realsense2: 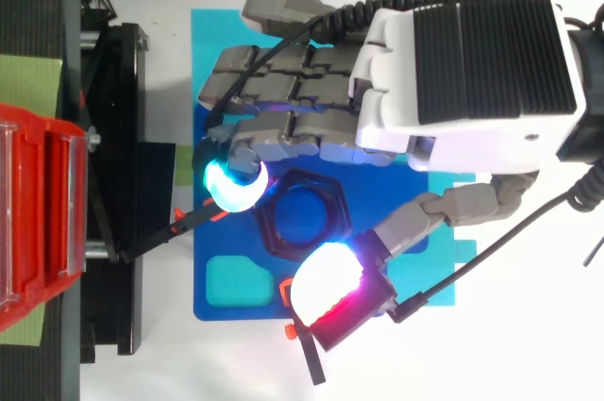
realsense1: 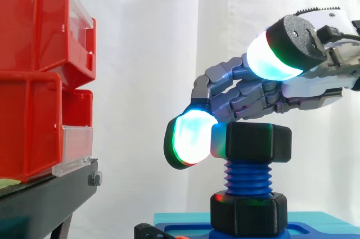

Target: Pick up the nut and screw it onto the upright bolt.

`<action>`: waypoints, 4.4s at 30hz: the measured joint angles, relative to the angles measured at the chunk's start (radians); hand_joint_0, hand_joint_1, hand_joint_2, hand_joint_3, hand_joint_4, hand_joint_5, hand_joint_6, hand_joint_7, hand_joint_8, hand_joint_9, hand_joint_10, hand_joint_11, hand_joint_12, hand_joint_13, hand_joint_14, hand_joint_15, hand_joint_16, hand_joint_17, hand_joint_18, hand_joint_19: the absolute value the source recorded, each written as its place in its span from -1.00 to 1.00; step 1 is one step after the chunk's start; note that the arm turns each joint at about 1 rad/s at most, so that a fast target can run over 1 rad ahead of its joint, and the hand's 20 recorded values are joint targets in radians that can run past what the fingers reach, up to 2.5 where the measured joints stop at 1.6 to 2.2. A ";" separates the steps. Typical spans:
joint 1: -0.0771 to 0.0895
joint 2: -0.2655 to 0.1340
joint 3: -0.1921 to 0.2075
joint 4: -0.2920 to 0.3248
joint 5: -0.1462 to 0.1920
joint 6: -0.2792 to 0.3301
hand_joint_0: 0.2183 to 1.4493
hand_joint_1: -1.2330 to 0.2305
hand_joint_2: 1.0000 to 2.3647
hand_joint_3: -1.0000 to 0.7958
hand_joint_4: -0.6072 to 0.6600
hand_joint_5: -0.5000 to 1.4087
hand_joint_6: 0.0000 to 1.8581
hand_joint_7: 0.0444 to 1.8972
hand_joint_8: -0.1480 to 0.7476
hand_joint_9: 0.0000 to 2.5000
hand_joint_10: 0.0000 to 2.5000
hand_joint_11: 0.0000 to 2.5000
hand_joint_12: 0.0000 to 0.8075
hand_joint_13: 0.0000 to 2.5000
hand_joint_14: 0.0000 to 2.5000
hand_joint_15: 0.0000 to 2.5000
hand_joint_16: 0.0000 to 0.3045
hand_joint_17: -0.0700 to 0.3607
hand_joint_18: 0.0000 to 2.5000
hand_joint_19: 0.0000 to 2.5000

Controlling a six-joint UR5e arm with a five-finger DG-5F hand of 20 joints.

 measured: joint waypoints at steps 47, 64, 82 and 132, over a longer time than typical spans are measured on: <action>-0.056 0.001 0.038 0.011 -0.066 -0.004 -0.62 0.31 -1.00 -0.44 0.10 -0.70 -0.46 -0.40 -0.25 -0.82 -1.00 -1.00 -0.29 -0.93 -1.00 -1.00 -0.76 -0.30 -1.00 -1.00; 0.016 0.000 0.035 0.061 -0.039 -0.001 -0.63 0.35 -1.00 -0.44 0.06 -0.72 -0.46 -0.40 -0.28 -0.90 -1.00 -1.00 -0.27 -0.99 -1.00 -1.00 -0.75 -0.27 -1.00 -1.00; 0.016 0.000 -0.012 0.050 -0.033 0.004 -0.63 0.34 -1.00 -0.44 0.19 -0.69 -0.46 -0.15 -0.23 -0.89 -1.00 -1.00 -0.27 -0.97 -1.00 -1.00 -0.76 -0.29 -1.00 -1.00; -0.050 0.001 -0.009 0.057 -0.080 0.002 -0.60 0.31 -1.00 -0.44 0.29 -0.59 -0.30 0.11 -0.10 -0.68 -1.00 -1.00 -0.35 -0.82 -1.00 -1.00 -0.82 -0.39 -1.00 -1.00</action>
